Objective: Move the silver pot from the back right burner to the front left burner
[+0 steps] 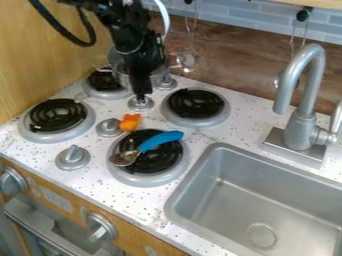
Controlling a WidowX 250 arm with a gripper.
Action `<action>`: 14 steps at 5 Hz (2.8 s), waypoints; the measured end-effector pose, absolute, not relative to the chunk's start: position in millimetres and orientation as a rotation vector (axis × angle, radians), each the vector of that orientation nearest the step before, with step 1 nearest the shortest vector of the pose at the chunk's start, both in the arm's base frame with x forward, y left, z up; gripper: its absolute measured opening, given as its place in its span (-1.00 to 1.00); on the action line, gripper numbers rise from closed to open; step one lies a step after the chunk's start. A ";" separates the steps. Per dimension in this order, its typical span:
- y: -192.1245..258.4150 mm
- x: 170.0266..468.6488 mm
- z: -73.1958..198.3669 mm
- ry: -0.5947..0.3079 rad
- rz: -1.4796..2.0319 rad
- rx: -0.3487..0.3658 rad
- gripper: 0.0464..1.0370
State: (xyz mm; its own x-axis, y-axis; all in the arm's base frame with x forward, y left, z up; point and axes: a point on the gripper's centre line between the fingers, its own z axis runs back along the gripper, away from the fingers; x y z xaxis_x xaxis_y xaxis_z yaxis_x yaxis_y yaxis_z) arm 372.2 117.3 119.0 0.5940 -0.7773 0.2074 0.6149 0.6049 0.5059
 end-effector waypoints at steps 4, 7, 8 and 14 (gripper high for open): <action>257.3 339.1 78.9 -0.251 -0.478 0.388 -0.85; 254.1 317.4 57.5 -0.211 -0.493 0.321 -0.85; 254.2 314.3 48.7 -0.184 -0.480 0.303 -0.85; 270.9 304.1 31.5 -0.131 -0.373 0.255 -0.80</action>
State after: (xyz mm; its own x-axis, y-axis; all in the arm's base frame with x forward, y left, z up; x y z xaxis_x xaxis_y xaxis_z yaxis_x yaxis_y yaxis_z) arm 304.1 270.9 31.5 0.9234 -0.3755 0.0796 0.3427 0.8999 0.2696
